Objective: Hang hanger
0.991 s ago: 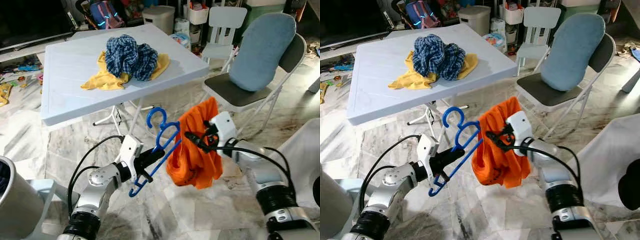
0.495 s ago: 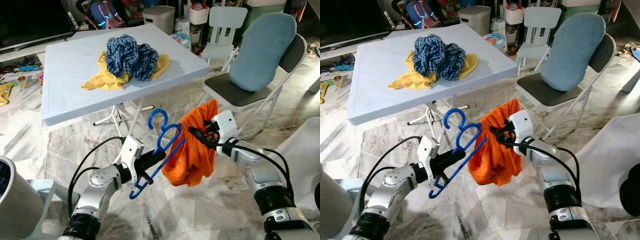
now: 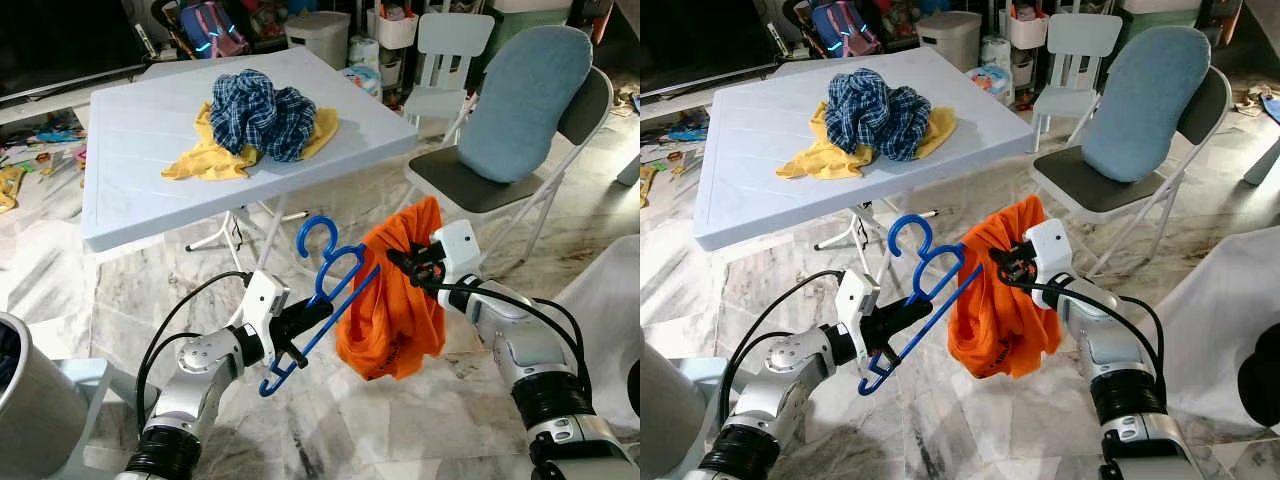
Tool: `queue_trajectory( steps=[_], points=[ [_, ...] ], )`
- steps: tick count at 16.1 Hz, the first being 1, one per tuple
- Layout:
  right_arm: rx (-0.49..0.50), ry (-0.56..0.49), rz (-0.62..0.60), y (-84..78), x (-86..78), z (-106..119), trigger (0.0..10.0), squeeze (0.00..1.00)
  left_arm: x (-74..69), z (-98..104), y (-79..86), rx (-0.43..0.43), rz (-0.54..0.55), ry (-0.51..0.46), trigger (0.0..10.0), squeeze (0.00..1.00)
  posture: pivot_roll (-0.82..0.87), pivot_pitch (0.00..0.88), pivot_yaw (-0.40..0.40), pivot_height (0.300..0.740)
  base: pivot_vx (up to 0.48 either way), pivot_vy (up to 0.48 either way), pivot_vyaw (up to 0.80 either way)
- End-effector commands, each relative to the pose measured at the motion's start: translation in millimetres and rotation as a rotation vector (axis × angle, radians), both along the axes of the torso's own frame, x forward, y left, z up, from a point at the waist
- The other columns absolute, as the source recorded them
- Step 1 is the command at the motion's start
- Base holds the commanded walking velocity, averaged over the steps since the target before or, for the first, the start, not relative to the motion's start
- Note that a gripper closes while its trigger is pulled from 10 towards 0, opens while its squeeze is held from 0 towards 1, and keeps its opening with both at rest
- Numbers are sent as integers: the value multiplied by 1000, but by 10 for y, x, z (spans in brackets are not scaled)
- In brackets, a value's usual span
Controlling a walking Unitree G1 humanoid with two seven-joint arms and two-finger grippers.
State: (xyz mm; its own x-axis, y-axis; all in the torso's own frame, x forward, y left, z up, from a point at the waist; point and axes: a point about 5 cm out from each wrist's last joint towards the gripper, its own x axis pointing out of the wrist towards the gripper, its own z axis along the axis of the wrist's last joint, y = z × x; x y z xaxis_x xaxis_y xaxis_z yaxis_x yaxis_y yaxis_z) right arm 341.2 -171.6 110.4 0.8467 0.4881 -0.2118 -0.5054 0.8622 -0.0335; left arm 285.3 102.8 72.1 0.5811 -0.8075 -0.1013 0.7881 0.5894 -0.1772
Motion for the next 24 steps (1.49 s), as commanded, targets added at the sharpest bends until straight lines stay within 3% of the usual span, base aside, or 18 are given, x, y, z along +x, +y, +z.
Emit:
queue_trajectory(
  steps=[1, 8, 12, 15, 19, 22, 24],
  points=[
    [12, -8, -26, -31, 41, 54, 0, 0, 14, 82, -3, -16, -11, -35, 0, 0, -223, 0, 80, 740, 0, 0, 0],
    [99, -38, -160, -184, 141, 183, 0, 0, -56, 44, 24, -16, -9, -26, 0, 0, -219, 0, 75, 740, 0, 0, 0],
    [157, -141, -242, -244, 240, 460, 0, 0, -111, -41, 110, 56, 21, -11, 0, 0, -216, 0, 75, 740, 0, 0, 0],
    [164, -237, -421, -362, 357, 693, 0, 0, -332, -119, 176, 131, -25, -7, 0, 0, -208, 0, 73, 740, 0, 0, 0],
    [62, -203, -603, -463, 412, 582, 0, 0, -535, -56, 218, 149, -66, -29, 0, 0, -182, 0, 55, 740, 0, 0, 0],
    [-45, -166, -712, -599, 374, 434, 0, 0, -571, -15, 312, 149, 66, -71, 0, 0, -159, 0, 41, 740, 0, 0, 0],
    [-74, -136, -751, -696, 328, 332, 0, 0, -522, 72, 443, 95, 291, -115, 0, 0, -154, 0, 35, 740, 0, 0, 0]
  ],
)
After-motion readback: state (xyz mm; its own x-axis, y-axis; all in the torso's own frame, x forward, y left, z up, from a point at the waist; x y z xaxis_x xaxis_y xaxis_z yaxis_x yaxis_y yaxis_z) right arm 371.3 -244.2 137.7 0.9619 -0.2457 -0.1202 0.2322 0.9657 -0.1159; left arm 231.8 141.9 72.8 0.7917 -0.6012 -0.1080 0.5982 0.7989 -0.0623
